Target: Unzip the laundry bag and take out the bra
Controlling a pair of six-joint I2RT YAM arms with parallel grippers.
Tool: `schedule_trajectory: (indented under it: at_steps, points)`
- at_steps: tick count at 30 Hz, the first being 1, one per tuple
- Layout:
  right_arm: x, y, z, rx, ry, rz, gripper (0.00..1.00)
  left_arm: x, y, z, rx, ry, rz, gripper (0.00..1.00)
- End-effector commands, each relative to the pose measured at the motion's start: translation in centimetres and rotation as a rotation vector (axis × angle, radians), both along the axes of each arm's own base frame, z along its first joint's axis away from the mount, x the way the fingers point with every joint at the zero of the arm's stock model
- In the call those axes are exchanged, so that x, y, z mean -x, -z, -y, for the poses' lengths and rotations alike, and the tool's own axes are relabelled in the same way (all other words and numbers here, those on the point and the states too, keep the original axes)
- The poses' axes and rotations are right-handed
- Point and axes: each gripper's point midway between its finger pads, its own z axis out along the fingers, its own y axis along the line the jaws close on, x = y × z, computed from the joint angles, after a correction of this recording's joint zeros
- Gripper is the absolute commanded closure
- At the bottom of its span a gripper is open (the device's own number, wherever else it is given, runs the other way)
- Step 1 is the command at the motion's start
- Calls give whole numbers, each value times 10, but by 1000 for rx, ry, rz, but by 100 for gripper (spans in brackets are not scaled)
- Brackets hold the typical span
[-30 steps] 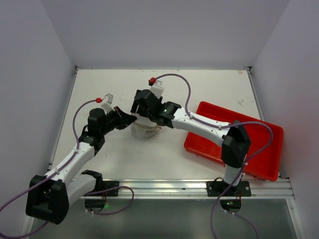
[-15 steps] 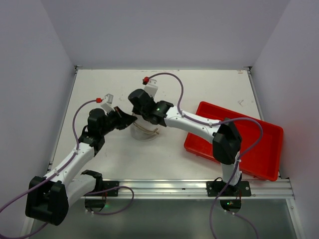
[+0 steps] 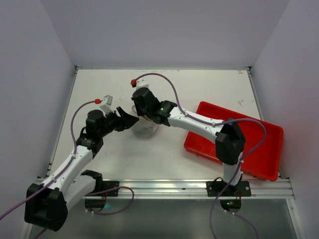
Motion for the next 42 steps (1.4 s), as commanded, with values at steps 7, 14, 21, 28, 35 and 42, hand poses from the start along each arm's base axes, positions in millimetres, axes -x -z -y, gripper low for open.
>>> schedule_trajectory:
  at_steps: [7, 14, 21, 28, 35, 42]
  points:
    - [22, -54, 18, -48, -193, 195, 100, -12, 7, -17, -43, -78, -78, 37]
    - [36, -58, 20, -104, -261, 231, 100, -41, 12, -3, -6, -29, -173, 32]
    - [42, -60, 25, -114, -272, 235, 100, -68, 23, -20, -141, -111, -210, 31]
    - [47, -65, 32, -145, -271, 263, 100, -79, 30, -29, -202, -154, -248, 28]
    - [51, -71, 32, -167, -294, 288, 100, -83, 48, -17, -171, -93, -283, 42]
    - [50, -76, 41, -163, -265, 307, 100, -84, 40, -11, -137, -73, -250, 81]
